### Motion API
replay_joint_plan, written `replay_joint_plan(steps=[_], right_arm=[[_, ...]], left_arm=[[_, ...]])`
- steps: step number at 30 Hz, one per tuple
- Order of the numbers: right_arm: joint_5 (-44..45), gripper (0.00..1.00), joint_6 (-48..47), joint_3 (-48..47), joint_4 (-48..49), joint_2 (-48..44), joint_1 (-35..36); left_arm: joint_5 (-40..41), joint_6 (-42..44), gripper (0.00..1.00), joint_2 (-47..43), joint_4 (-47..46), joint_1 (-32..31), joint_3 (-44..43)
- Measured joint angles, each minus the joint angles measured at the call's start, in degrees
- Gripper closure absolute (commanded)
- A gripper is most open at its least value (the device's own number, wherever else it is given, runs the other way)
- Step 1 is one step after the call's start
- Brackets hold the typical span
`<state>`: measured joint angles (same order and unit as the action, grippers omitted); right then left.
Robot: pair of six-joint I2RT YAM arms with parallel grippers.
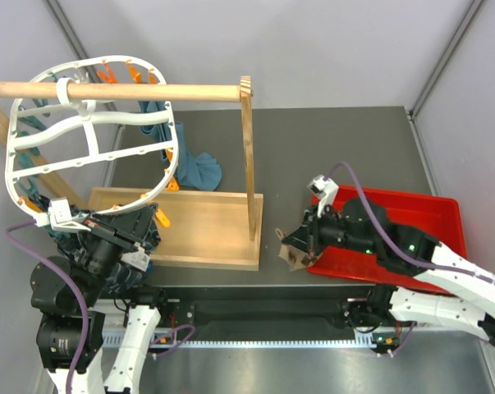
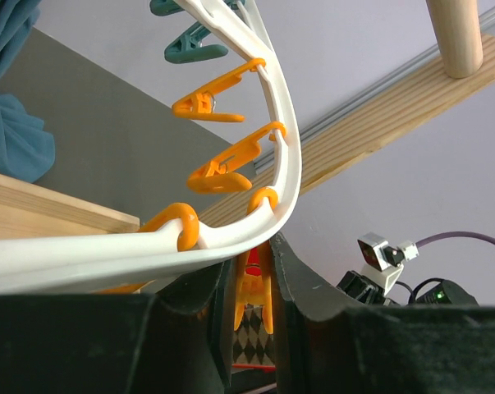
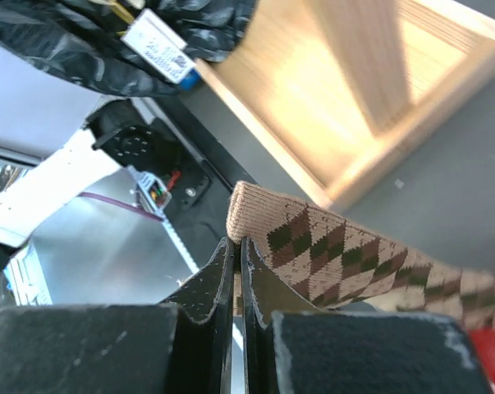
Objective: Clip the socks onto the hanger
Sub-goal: Clamp the sock onto the hanger.
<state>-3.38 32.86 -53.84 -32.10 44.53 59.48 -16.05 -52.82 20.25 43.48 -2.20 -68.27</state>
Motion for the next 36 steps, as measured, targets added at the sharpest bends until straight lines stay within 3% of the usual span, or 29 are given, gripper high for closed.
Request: replay_joint_plan(steps=[12, 18, 26, 36], right_arm=[[11.89, 1.00, 5.46, -15.21, 13.81, 20.87, 15.45], [18.10, 1.00, 11.50, -23.19, 16.52, 29.29, 16.94], [22.84, 1.00, 20.65, -36.35, 12.26, 41.55, 17.11], [22.97, 1.00, 24.35, -38.14, 11.47, 43.41, 18.38]], left_arm=[[-0.04, 0.02, 1.00, 0.00, -0.09, 0.00, 0.00], [-0.46, 0.74, 1.00, -0.79, -1.16, 0.00, 0.00], [-0.94, 3.34, 1.00, -2.16, -2.93, 0.00, 0.17], [-0.72, 6.75, 1.00, -2.16, -3.43, 0.00, 1.49]])
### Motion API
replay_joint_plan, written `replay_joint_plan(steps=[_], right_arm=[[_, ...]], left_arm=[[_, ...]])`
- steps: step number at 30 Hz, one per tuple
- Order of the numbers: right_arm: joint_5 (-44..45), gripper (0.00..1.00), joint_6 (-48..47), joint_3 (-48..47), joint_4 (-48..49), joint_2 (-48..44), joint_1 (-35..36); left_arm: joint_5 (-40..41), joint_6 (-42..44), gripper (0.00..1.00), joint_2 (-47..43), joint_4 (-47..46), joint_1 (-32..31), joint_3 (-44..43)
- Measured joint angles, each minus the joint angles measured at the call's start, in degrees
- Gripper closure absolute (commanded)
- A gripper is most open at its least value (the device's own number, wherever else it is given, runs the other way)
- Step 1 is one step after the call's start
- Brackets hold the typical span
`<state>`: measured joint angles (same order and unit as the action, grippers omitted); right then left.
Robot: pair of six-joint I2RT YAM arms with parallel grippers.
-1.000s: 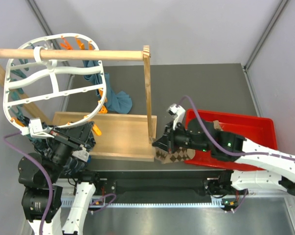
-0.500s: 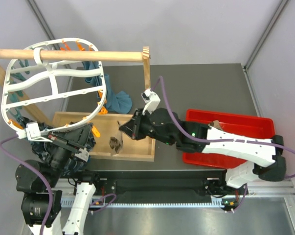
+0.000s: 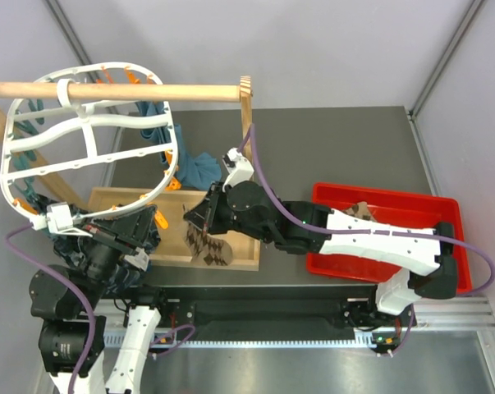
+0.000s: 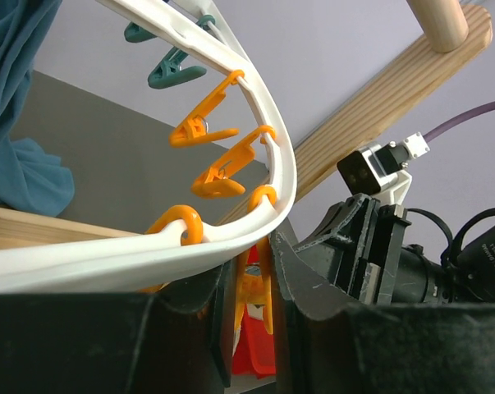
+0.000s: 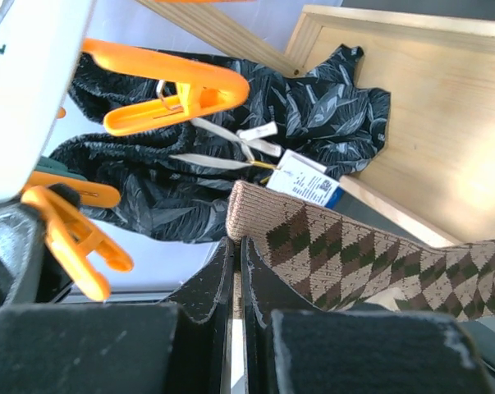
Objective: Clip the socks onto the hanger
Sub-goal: Clamp the sock onto the hanger.
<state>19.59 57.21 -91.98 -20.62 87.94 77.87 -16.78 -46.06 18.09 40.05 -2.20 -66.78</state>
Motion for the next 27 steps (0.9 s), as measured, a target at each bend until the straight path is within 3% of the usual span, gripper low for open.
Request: replay_joint_plan(steps=[12, 27], right_arm=[[-1.05, 1.00, 0.50, -6.54, -0.02, 3.72, 0.15], [-1.88, 1.00, 0.50, -7.91, -0.26, 4.59, 0.90]], left_arm=[[0.24, 1.31, 1.00, -0.48, -1.14, 0.00, 1.64], [0.87, 1.88, 1.00, -0.74, -1.11, 0.00, 2.64]])
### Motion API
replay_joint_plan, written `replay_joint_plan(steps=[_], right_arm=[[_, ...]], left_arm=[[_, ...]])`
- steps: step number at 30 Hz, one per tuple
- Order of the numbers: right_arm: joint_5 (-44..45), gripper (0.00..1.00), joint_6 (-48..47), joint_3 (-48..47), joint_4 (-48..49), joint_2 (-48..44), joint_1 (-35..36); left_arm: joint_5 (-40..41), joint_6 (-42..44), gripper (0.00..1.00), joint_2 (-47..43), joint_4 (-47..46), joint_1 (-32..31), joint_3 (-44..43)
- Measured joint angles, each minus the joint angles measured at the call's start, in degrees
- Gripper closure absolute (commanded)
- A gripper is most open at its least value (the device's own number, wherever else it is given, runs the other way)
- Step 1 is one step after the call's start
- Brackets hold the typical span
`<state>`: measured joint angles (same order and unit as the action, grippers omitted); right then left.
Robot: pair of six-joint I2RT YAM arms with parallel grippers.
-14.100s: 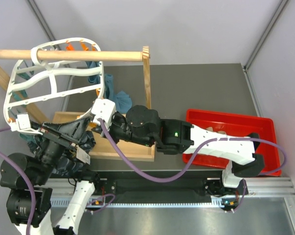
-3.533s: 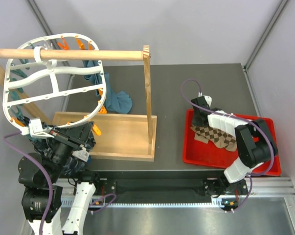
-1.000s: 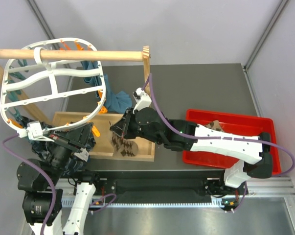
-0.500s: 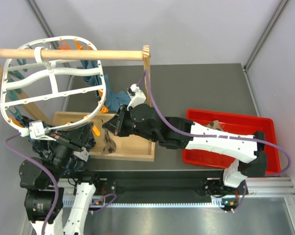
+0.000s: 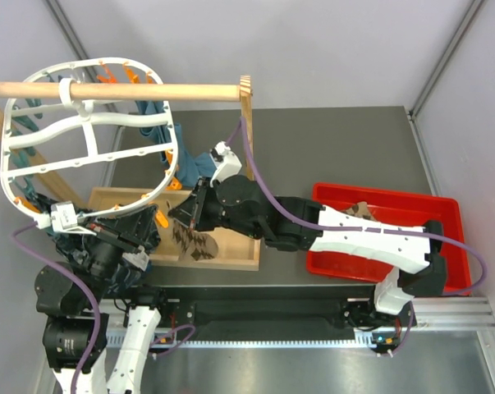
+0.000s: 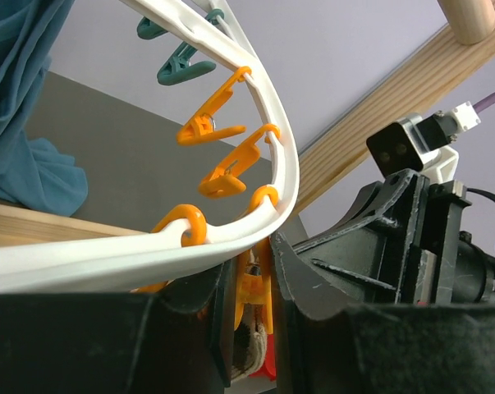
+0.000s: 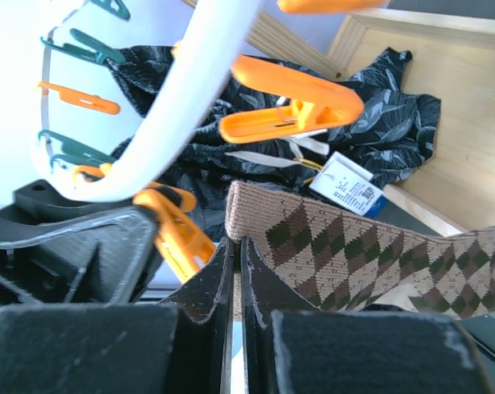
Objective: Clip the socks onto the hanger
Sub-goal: Clamp the sock onto the hanger.
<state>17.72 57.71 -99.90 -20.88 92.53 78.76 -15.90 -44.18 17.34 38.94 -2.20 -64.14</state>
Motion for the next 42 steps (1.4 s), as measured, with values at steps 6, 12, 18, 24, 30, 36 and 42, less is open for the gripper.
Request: replay_joint_plan(steps=[6, 12, 18, 24, 30, 36, 42], right_arm=[[-0.11, 1.00, 0.02, -1.84, 0.02, 0.44, 0.26], [-0.24, 1.00, 0.02, -3.43, 0.07, 1.62, 0.26], [-0.26, 1.00, 0.02, -3.76, -0.02, 2.80, 0.26], [-0.22, 1.00, -0.02, -4.26, -0.13, 3.10, 0.26], [-0.59, 1.00, 0.02, -4.26, 0.17, 3.10, 0.26], [-1.29, 1.00, 0.02, -4.26, 0.26, 3.10, 0.37], [-1.49, 1.00, 0.44, -4.26, 1.38, 3.10, 0.37]], left_arm=[[-0.07, 0.09, 1.00, 0.00, 0.02, -0.02, 0.09], [-0.09, -0.02, 1.00, 0.00, 0.02, -0.02, 0.09], [-0.07, -0.11, 1.00, 0.00, 0.04, 0.00, -0.04], [-0.04, -0.11, 0.98, 0.00, 0.09, 0.00, -0.13], [0.09, 0.13, 0.65, 0.00, 0.59, -0.02, -0.57], [-0.11, 0.87, 0.54, 0.00, 1.95, -0.15, -1.07], [-0.09, 1.03, 0.41, 0.00, 3.21, -0.17, -1.27]])
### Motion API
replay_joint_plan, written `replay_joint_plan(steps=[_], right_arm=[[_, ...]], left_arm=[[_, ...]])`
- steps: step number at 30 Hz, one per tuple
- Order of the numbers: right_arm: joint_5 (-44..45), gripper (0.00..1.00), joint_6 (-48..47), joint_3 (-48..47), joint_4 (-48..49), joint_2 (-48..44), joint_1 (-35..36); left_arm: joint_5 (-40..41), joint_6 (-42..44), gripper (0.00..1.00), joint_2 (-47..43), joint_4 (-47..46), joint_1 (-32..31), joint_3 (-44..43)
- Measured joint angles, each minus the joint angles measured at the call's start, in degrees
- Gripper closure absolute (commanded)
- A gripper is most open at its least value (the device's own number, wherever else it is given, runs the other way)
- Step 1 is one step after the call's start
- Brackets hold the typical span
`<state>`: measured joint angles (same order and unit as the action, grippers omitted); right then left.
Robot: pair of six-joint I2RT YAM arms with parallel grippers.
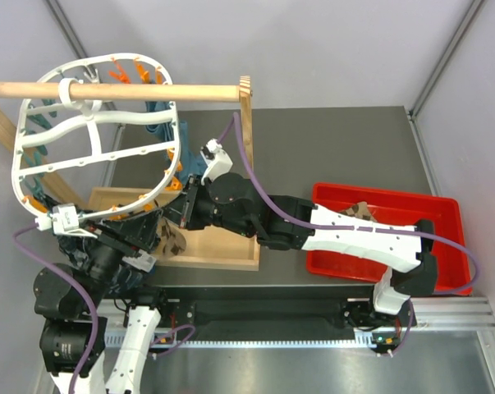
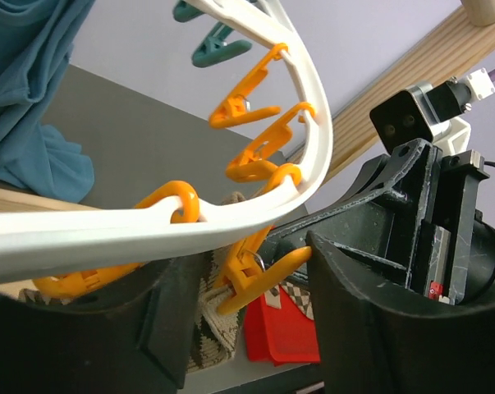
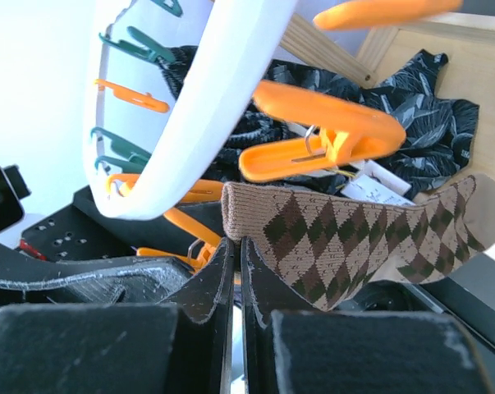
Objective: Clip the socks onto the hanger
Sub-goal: Clamp the sock onto the hanger, then open the clamp at the hanger.
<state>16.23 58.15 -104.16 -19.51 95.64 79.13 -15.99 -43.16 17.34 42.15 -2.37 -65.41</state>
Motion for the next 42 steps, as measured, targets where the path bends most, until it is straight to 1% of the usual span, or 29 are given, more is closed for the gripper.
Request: replay_joint_plan(steps=[2, 4, 5, 8, 9, 11, 12, 14, 16, 17, 19, 20, 22, 23, 25, 28, 31, 35, 36, 37, 39, 42], right_arm=[[-0.02, 0.99, 0.04, 0.00, 0.26, 0.00, 0.02], [-0.07, 0.95, 0.11, 0.00, 0.57, 0.02, 0.04], [-0.07, 0.90, 0.13, 0.00, 0.68, 0.02, 0.09], [-0.31, 0.82, 0.13, 0.00, 0.74, 0.02, 0.20], [-0.44, 0.76, 0.09, 0.00, 0.72, 0.02, 0.20], [-0.63, 0.71, -0.17, 0.07, 0.76, 0.02, 0.22], [-0.70, 0.70, -0.37, 0.28, 0.98, 0.02, 0.22], [-0.87, 0.62, -1.16, 0.92, 1.20, 0.00, 0.22], [-0.92, 0.58, -2.29, 3.17, 1.64, -0.55, 0.22], [-0.90, 0.51, -2.91, 4.42, 1.66, -0.90, 0.22], [-0.87, 0.45, -5.18, 7.04, 1.57, -1.79, 0.24], [-0.87, 0.38, -6.43, 8.07, 1.53, -2.21, 0.24], [-0.70, 0.30, -9.77, 11.32, 1.84, -3.96, 0.26], [-0.37, 0.24, -11.72, 13.18, 1.95, -5.29, 0.26], [0.24, 0.24, -15.19, 15.67, 1.79, -7.76, 0.26], [0.50, 0.27, -20.92, 17.31, 1.55, -11.67, 0.24], [0.52, 0.33, -26.91, 17.27, 1.66, -15.02, 0.24], [0.76, 0.48, -33.35, 16.33, 1.92, -16.61, 0.24], [0.92, 0.55, -34.60, 16.22, 2.10, -16.61, 0.24], [1.22, 0.58, -36.11, 16.09, 2.05, -16.61, 0.24], [1.75, 0.60, -38.14, 15.96, 2.16, -16.59, 0.24], [2.01, 0.60, -42.03, 14.38, 2.43, -15.89, 0.24]], left_arm=[[0.04, 0.13, 0.39, 0.00, 0.59, 0.00, -0.31], [0.11, 0.35, 0.36, 0.00, 1.53, 0.00, -0.83], [0.22, 0.46, 0.35, 0.00, 2.10, 0.00, -1.20], [0.42, 0.72, 0.34, -0.02, 3.45, 0.00, -2.67], [0.46, 0.92, 0.33, -0.02, 4.13, 0.00, -3.39], [0.46, 1.18, 0.33, -0.24, 5.20, 0.00, -4.92], [0.44, 1.31, 0.33, -0.46, 5.86, 0.00, -5.68], [0.37, 1.40, 0.36, -1.16, 6.95, 0.00, -7.19], [0.17, 1.60, 0.38, -1.75, 8.79, 0.00, -9.07], [-0.02, 1.79, 0.41, -1.90, 9.57, 0.00, -9.88], [-0.46, 2.05, 0.43, -2.10, 11.56, 0.00, -11.82], [-0.87, 2.34, 0.44, -2.16, 12.59, 0.00, -12.79], [-1.66, 2.71, 0.46, -2.23, 14.53, -0.04, -14.64], [-2.05, 2.84, 0.47, -2.23, 15.19, -0.04, -15.37], [-2.86, 3.06, 0.47, -2.23, 16.35, -0.04, -16.96], [-4.15, 3.15, 0.49, -2.25, 16.63, -0.07, -18.29], [-4.37, 3.45, 0.51, -2.16, 16.94, -0.07, -19.02], [-3.74, 4.57, 0.51, -0.85, 18.38, -0.09, -23.17], [-3.41, 4.94, 0.51, -0.17, 18.38, -0.09, -24.83], [-3.06, 5.27, 0.52, 0.55, 18.34, -0.11, -26.32], [-2.58, 5.55, 0.54, 1.66, 17.79, -0.11, -28.28], [-2.71, 4.79, 0.59, 2.56, 16.61, -0.11, -28.22]])
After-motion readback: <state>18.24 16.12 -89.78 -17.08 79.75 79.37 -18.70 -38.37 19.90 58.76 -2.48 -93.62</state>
